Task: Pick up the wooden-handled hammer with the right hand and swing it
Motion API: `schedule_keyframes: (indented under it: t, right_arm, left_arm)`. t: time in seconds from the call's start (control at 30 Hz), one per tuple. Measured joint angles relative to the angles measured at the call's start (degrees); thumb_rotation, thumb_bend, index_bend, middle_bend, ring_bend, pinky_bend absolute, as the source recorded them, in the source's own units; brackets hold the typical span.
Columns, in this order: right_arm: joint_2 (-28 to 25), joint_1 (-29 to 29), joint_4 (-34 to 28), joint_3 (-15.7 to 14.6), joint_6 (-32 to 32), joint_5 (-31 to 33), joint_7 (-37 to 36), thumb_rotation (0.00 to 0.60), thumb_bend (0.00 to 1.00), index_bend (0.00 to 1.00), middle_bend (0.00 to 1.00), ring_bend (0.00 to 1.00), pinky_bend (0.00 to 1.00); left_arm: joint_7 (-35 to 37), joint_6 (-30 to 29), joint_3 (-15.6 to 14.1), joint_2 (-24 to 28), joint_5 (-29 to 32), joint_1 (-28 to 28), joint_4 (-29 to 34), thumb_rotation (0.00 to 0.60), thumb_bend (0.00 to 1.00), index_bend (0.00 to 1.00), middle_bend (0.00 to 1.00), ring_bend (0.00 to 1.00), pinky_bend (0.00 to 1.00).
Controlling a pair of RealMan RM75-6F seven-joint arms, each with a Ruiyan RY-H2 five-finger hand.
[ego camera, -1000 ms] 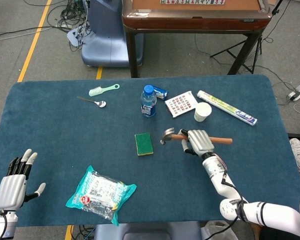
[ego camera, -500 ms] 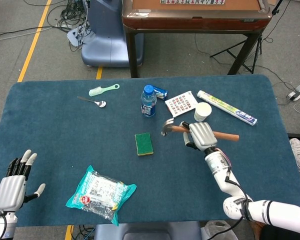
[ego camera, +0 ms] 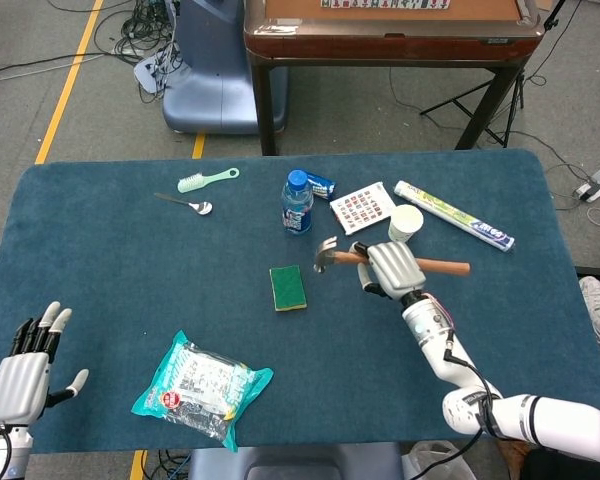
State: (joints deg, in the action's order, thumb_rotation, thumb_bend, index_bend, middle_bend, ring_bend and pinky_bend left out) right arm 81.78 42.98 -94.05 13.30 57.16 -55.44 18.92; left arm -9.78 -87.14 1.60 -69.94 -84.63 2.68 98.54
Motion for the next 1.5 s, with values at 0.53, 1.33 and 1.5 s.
schedule_keyframes:
  t: [0.53, 1.33, 1.5]
  right_arm:
    - [10.57, 3.52, 9.96, -0.29, -1.05, -2.99, -0.45, 0.600, 1.00, 0.61, 0.78, 0.74, 0.80]
    - [18.66, 5.24, 22.21, -1.32, -2.17, -7.20, 0.45, 0.600, 1.00, 0.61, 0.79, 0.74, 0.80]
    - [15.38, 4.22, 17.37, -0.19, 1.06, -9.81, -0.94, 0.600, 1.00, 0.61, 0.79, 0.74, 0.80]
  left_arm:
    - [1.77, -1.74, -0.25, 0.34, -0.15, -1.51, -1.12, 0.600, 0.23, 0.00, 0.00, 0.00, 0.00]
    - [3.05, -2.19, -0.21, 0.14, -0.05, -2.40, -2.49, 0.600, 0.23, 0.00, 0.00, 0.00, 0.00]
    - [2.76, -2.03, -0.13, 0.05, -0.43, -2.19, -2.24, 0.600, 0.23, 0.00, 0.00, 0.00, 0.00]
